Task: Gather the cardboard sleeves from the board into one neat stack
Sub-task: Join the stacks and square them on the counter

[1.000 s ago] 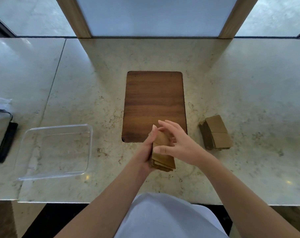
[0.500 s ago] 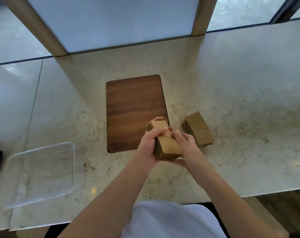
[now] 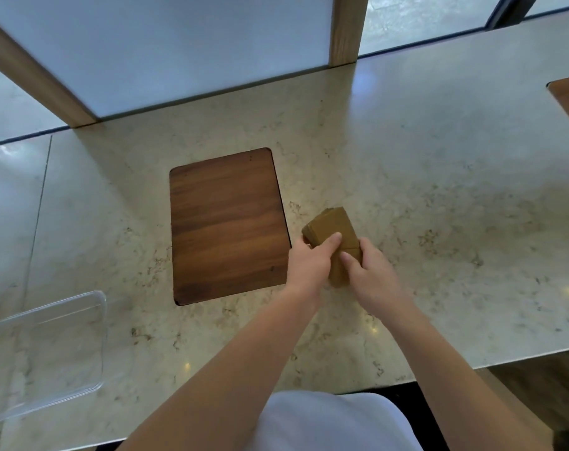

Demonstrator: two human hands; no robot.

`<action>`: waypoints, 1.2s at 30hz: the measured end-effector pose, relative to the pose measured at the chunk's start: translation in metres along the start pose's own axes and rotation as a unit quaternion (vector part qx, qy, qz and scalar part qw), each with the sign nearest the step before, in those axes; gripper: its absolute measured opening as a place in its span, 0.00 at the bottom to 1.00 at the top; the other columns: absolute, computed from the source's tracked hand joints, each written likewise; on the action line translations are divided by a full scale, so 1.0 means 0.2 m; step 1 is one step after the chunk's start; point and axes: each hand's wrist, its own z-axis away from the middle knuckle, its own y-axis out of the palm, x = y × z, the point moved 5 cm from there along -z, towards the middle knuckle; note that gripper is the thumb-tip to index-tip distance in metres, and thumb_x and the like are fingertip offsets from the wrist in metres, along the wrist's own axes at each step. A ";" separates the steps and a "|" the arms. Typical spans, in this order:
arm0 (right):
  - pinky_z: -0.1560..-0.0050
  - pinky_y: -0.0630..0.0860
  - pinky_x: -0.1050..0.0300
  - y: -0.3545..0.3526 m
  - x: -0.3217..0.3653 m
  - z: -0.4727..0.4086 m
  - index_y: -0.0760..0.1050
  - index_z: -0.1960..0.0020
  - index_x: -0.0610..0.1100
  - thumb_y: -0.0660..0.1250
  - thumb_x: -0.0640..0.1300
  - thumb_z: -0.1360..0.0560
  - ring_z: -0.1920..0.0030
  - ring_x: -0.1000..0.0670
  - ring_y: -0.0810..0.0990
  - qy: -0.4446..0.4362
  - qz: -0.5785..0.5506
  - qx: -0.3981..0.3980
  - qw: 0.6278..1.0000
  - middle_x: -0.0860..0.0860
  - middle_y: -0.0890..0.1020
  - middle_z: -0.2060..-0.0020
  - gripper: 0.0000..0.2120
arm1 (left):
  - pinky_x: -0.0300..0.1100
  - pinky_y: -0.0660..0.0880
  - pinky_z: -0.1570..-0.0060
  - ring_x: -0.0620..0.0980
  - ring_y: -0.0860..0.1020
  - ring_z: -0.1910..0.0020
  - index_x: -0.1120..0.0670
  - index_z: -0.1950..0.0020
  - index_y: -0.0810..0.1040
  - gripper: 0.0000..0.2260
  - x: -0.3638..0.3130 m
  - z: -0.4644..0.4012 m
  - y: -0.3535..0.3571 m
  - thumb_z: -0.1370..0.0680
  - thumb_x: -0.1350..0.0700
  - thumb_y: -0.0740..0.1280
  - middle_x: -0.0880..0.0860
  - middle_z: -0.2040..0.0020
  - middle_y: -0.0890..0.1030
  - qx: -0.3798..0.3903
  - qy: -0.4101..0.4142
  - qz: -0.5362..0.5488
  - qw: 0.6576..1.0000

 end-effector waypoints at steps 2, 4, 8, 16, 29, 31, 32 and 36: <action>0.40 0.73 0.42 0.01 0.00 -0.03 0.74 0.37 0.46 0.60 0.48 0.17 0.45 0.44 0.78 0.009 0.030 0.006 0.999 0.45 0.79 0.44 0.11 | 0.49 0.80 0.45 0.53 0.82 0.44 0.56 0.35 0.78 0.16 0.01 -0.01 0.04 0.21 0.51 0.71 0.55 0.42 0.84 -0.033 -0.034 -0.005 0.999; 0.36 0.71 0.37 0.02 0.00 -0.06 0.73 0.40 0.49 0.58 0.51 0.17 0.45 0.44 0.77 0.022 0.048 0.009 0.999 0.47 0.77 0.45 0.10 | 0.42 0.78 0.57 0.50 0.82 0.49 0.57 0.39 0.79 0.12 -0.01 -0.01 0.07 0.19 0.53 0.69 0.53 0.46 0.83 -0.043 -0.058 0.018 0.997; 0.36 0.70 0.36 -0.02 -0.01 -0.13 0.73 0.40 0.50 0.57 0.52 0.18 0.46 0.45 0.77 0.038 0.059 0.002 0.998 0.48 0.77 0.46 0.11 | 0.37 0.75 0.67 0.48 0.82 0.51 0.58 0.35 0.79 0.14 -0.05 -0.03 0.13 0.17 0.53 0.66 0.54 0.45 0.84 -0.039 -0.079 0.018 0.996; 0.35 0.71 0.38 -0.03 -0.08 -0.16 0.73 0.36 0.46 0.59 0.53 0.19 0.39 0.41 0.72 0.044 0.092 0.012 0.995 0.45 0.71 0.41 0.16 | 0.37 0.73 0.69 0.47 0.79 0.54 0.57 0.32 0.76 0.14 0.01 -0.07 0.18 0.15 0.53 0.60 0.55 0.43 0.82 -0.028 -0.103 -0.024 0.994; 0.31 0.72 0.44 -0.16 -0.25 -0.16 0.67 0.26 0.48 0.68 0.67 0.28 0.33 0.50 0.71 0.093 -0.081 -0.012 0.992 0.49 0.70 0.29 0.37 | 0.53 0.67 0.37 0.58 0.65 0.23 0.51 0.17 0.56 0.51 -0.05 -0.25 -0.15 0.32 0.30 0.73 0.53 0.20 0.65 -0.053 -0.079 -0.146 0.985; 0.33 0.74 0.45 -0.16 -0.31 -0.11 0.64 0.24 0.48 0.69 0.73 0.34 0.34 0.50 0.73 0.141 -0.139 -0.002 0.980 0.51 0.71 0.30 0.47 | 0.56 0.65 0.32 0.58 0.65 0.23 0.50 0.17 0.56 0.53 -0.14 -0.35 -0.15 0.33 0.29 0.74 0.53 0.19 0.64 -0.009 -0.022 -0.228 0.973; 0.33 0.75 0.44 -0.14 -0.33 -0.09 0.63 0.23 0.47 0.70 0.76 0.37 0.34 0.50 0.74 0.172 -0.167 0.008 0.971 0.51 0.72 0.30 0.52 | 0.56 0.65 0.29 0.57 0.66 0.24 0.51 0.17 0.58 0.54 -0.20 -0.39 -0.12 0.35 0.28 0.74 0.53 0.19 0.65 0.025 -0.002 -0.264 0.964; 0.38 0.79 0.41 0.02 -0.38 0.00 0.68 0.27 0.47 0.78 0.74 0.45 0.39 0.49 0.78 0.302 -0.355 0.066 0.882 0.52 0.78 0.38 0.55 | 0.55 0.61 0.24 0.54 0.64 0.22 0.50 0.20 0.63 0.60 -0.31 -0.51 0.02 0.45 0.25 0.78 0.50 0.20 0.67 0.197 -0.044 -0.393 0.897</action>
